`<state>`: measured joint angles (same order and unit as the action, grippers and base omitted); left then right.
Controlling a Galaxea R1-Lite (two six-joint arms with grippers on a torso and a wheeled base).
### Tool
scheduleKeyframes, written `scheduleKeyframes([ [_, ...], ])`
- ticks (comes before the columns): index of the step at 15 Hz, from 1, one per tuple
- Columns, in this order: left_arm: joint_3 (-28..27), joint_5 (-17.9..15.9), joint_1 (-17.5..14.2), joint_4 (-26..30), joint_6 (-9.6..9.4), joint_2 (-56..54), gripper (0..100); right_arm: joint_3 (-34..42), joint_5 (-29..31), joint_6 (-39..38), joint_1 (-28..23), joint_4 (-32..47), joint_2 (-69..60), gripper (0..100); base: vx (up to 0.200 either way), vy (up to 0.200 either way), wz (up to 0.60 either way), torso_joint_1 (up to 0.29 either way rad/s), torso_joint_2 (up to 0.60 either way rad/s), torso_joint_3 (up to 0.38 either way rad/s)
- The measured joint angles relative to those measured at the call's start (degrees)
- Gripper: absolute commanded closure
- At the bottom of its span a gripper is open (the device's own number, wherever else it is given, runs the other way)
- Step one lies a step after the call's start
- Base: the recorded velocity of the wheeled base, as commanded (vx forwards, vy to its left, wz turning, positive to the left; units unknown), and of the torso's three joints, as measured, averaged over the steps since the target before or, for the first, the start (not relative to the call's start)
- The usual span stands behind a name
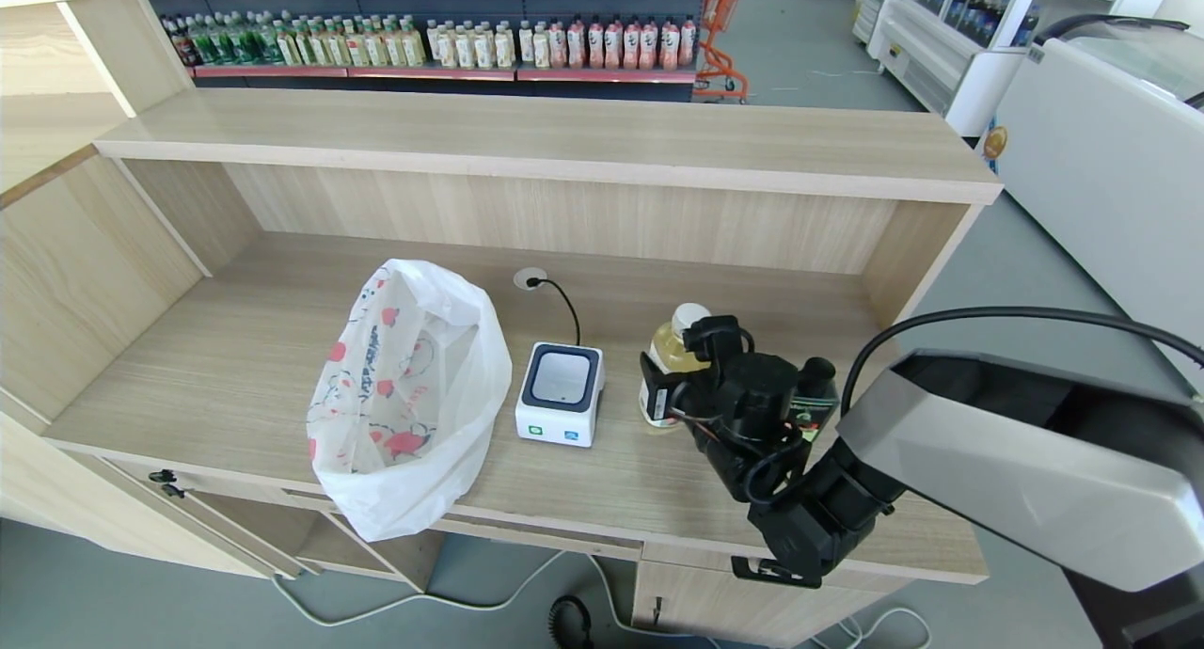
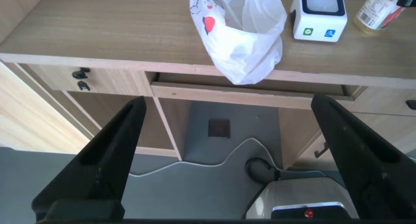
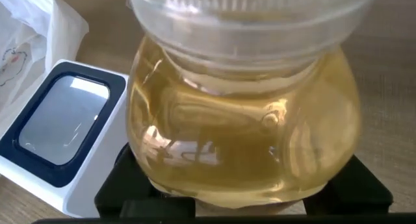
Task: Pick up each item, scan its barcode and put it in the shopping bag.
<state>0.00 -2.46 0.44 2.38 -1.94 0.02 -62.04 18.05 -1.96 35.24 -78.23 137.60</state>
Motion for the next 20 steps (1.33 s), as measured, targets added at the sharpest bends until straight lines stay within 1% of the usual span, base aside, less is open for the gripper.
scheduleKeyframes([
  [6,0.0,0.0,0.0,0.0,0.0,0.0,0,1.1,0.0,-2.0,0.4,1.6,-4.3,100,0.0,0.0,0.0,0.0,0.0,0.0],
  [9,0.0,0.0,0.0,0.0,0.0,0.0,0,2.0,-1.0,-6.5,-0.9,5.6,-9.4,100,0.0,0.0,0.0,0.0,0.0,0.0],
  [12,0.0,0.0,0.0,0.0,0.0,0.0,0,2.6,-5.7,-10.5,-2.0,12.7,-17.4,100,0.0,0.0,0.0,0.0,0.0,0.0],
  [15,0.0,0.0,0.0,0.0,0.0,0.0,0,4.6,-12.9,-17.0,-2.3,21.5,-28.6,100,0.0,0.0,0.0,0.0,0.0,0.0],
  [16,0.0,0.0,0.0,0.0,0.02,0.0,0,5.4,-16.3,-18.9,-2.3,23.8,-32.4,100,0.0,0.0,0.0,0.0,0.0,0.0],
  [20,0.0,0.0,0.0,0.0,0.0,0.0,0,10.8,-33.2,-23.6,-1.0,33.5,-48.3,100,0.0,0.0,0.0,0.0,0.0,0.0],
])
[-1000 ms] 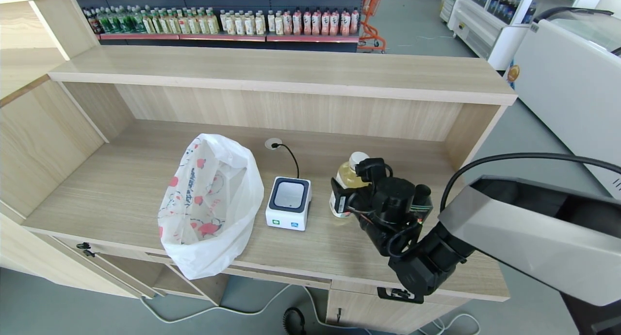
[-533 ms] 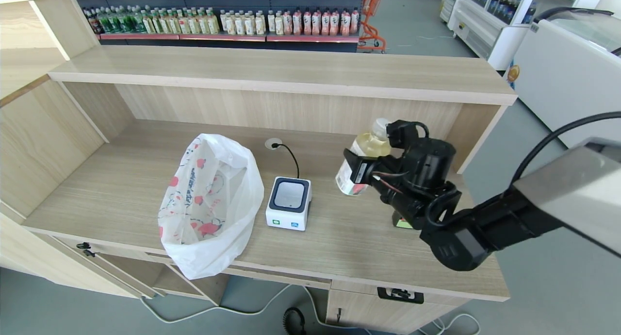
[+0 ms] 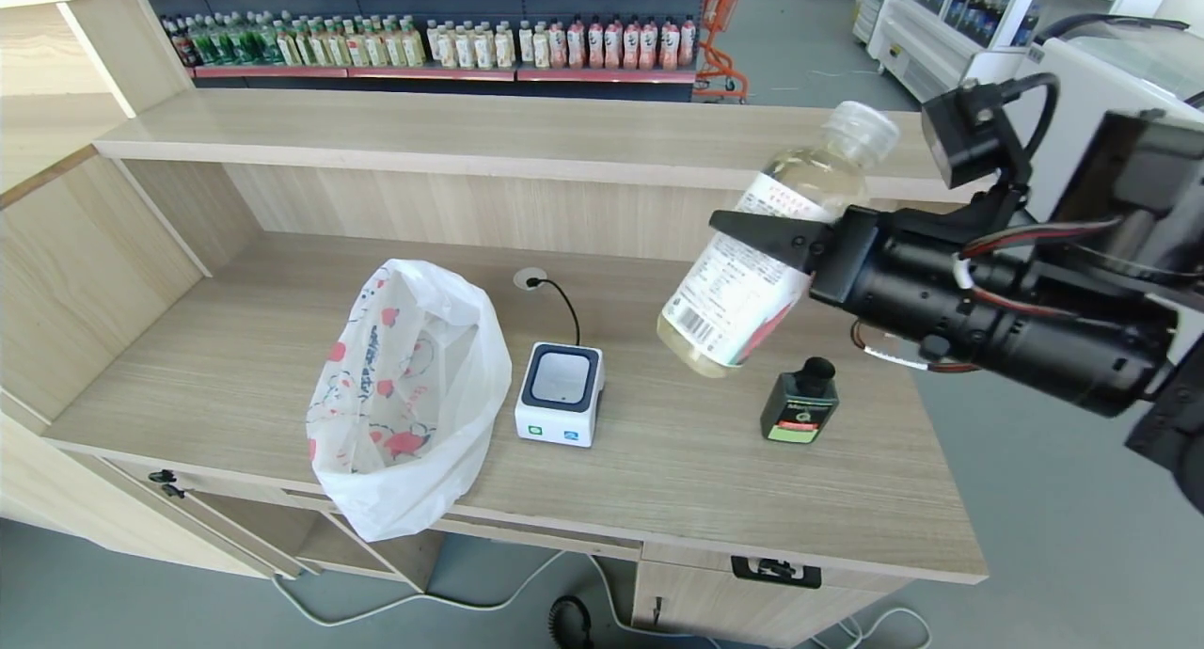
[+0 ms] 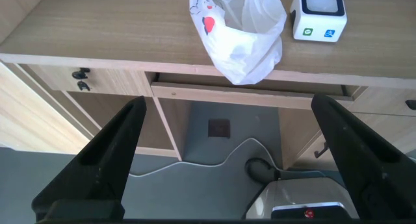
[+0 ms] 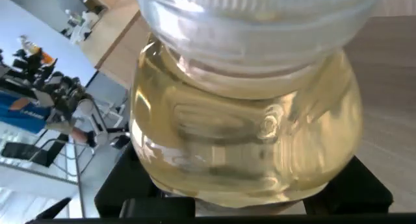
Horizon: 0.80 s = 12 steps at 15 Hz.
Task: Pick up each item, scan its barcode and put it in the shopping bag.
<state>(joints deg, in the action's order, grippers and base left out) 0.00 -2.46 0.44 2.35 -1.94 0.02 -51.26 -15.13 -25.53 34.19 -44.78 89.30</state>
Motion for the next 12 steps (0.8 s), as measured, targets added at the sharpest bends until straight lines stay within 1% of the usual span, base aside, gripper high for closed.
scheduleKeyframes([
  [2,0.0,0.0,0.0,0.0,0.0,0.0,0,1.8,-5.5,-0.8,1.7,6.2,-6.5,100,0.0,0.0,0.0,0.0,0.0,0.0],
  [4,0.0,0.0,0.0,0.0,0.0,0.0,0,2.6,-8.3,-2.1,4.2,10.6,-12.0,100,0.0,0.0,0.0,0.0,0.0,0.0],
  [8,0.0,0.0,0.0,0.0,0.0,0.0,0,2.3,-9.6,-3.2,9.7,17.9,-18.8,100,0.0,0.0,0.0,0.0,0.0,0.0],
  [10,0.0,0.0,0.0,0.0,0.0,0.0,0,0.7,-10.8,-3.2,10.5,21.5,-20.7,100,0.0,0.0,0.0,0.0,0.0,0.0],
  [12,0.0,0.0,0.0,0.0,0.0,0.0,0,-0.4,-11.0,-3.7,10.8,21.7,-22.0,100,0.0,0.0,0.0,0.0,0.0,0.0],
])
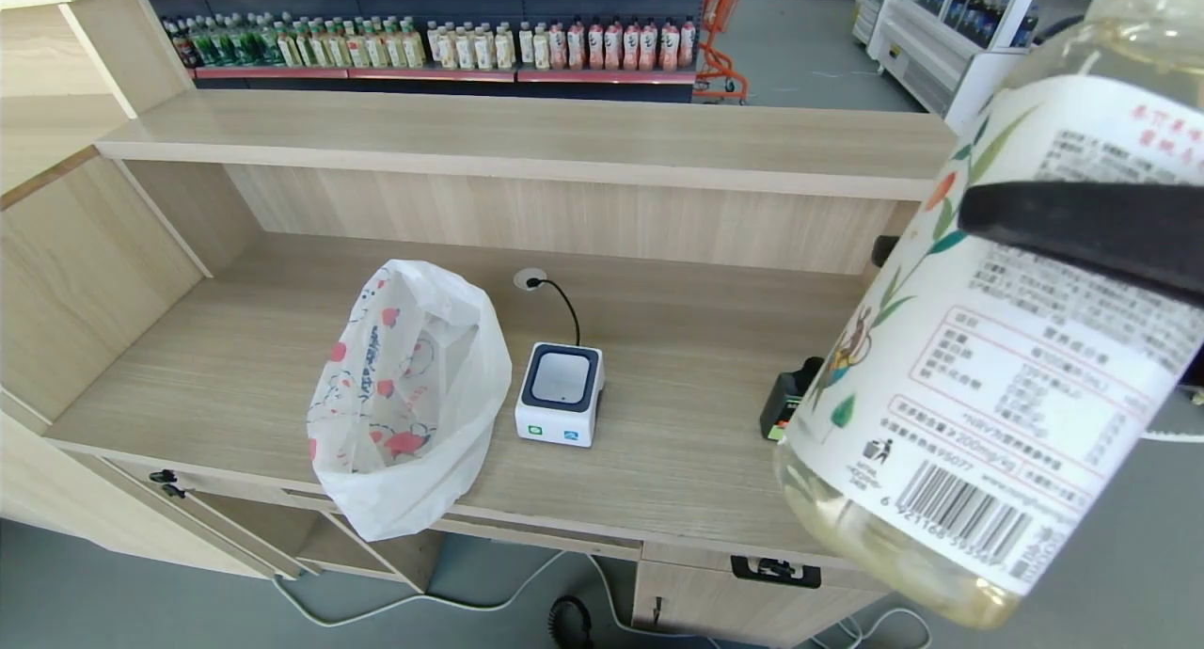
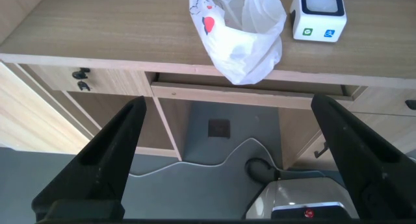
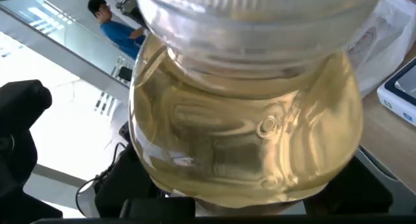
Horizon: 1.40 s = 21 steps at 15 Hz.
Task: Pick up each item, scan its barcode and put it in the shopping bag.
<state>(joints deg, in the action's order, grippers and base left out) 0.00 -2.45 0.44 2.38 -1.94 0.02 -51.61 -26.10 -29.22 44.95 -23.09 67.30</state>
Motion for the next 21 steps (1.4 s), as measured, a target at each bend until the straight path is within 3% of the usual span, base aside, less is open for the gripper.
scheduleKeyframes([
  [21,0.0,0.0,0.0,0.0,0.0,0.0,0,1.5,-1.0,0.1,-0.3,2.2,-4.5,100,0.0,0.0,0.0,0.0,0.0,0.0],
])
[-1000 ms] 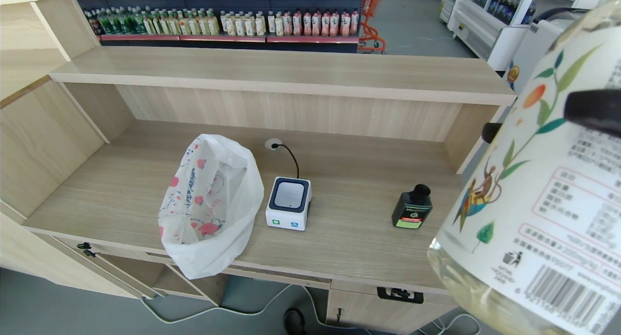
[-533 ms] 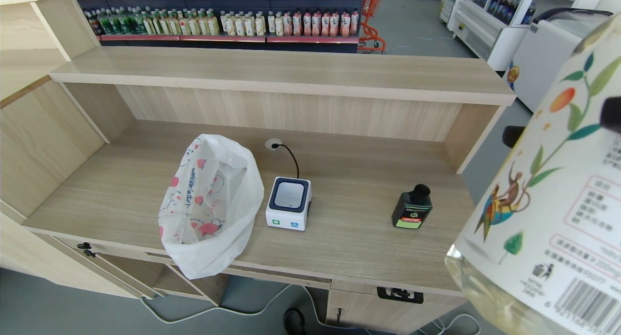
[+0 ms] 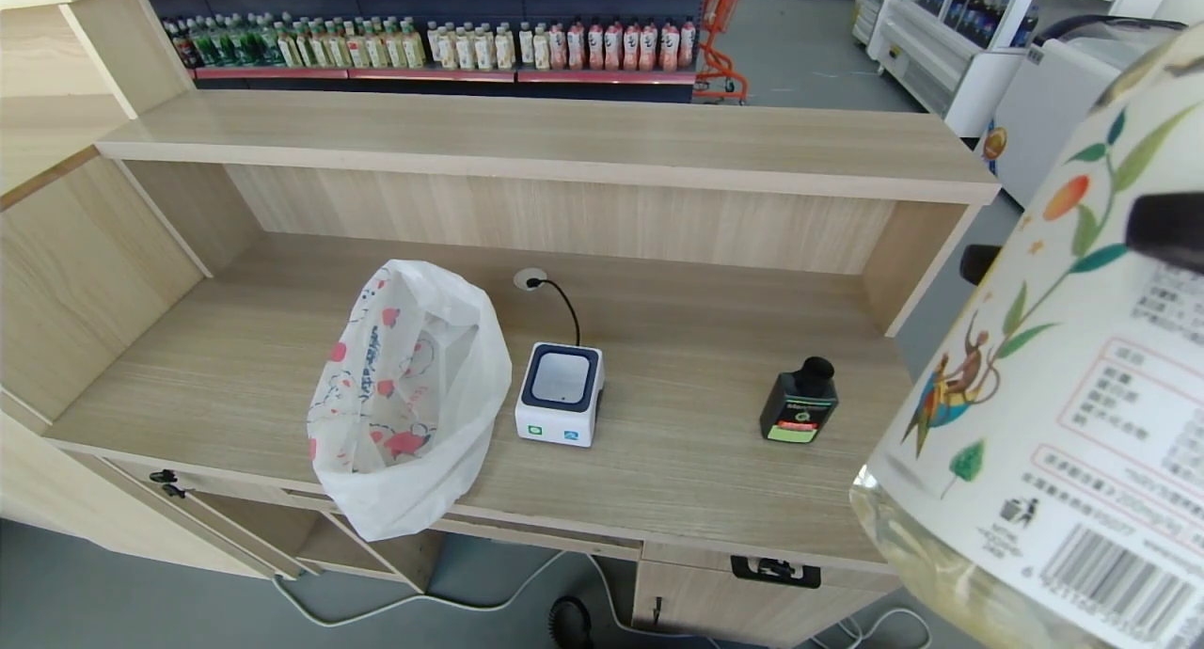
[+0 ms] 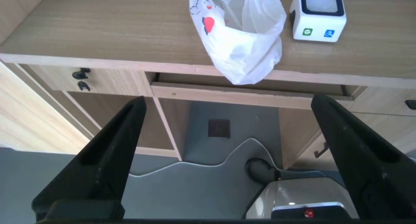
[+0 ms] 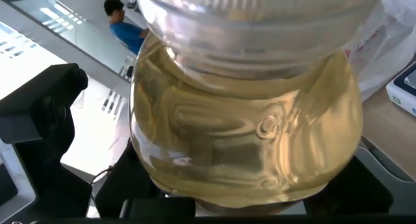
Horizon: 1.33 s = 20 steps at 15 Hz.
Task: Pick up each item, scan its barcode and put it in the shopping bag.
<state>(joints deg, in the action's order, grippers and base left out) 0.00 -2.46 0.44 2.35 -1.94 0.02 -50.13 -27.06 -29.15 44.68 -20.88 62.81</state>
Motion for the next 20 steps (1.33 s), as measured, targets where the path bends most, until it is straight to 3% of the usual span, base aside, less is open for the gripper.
scheduleKeyframes([
  [2,0.0,0.0,0.0,0.0,0.0,0.0,0,0.4,2.5,7.6,-1.7,-0.4,0.8,100,0.0,0.0,0.0,0.0,0.0,0.0],
  [5,0.0,0.0,0.0,0.0,0.02,0.0,0,4.8,10.1,21.5,-9.1,-0.8,2.7,100,0.0,0.0,0.0,0.0,0.0,0.0],
  [8,0.0,0.0,0.0,0.0,0.02,0.0,0,9.5,16.4,31.4,-13.8,-6.4,4.8,100,0.0,0.0,0.0,0.0,0.0,0.0],
  [10,0.0,0.0,0.0,0.0,0.02,0.0,0,11.0,17.3,36.7,-14.8,-10.5,5.8,100,0.0,0.0,0.0,0.0,0.0,0.0],
  [14,0.0,0.0,0.0,0.0,0.0,0.0,0,18.4,22.4,51.6,-15.4,-11.1,5.9,100,0.0,0.0,0.0,0.0,0.0,0.0],
  [17,0.0,0.0,0.0,0.0,0.02,0.0,0,21.0,22.9,60.3,-15.8,-11.4,5.6,100,0.0,0.0,0.0,0.0,0.0,0.0],
  [20,0.0,0.0,0.0,0.0,0.02,0.0,0,21.3,22.9,61.7,-15.4,-11.4,6.5,100,0.0,0.0,0.0,0.0,0.0,0.0],
])
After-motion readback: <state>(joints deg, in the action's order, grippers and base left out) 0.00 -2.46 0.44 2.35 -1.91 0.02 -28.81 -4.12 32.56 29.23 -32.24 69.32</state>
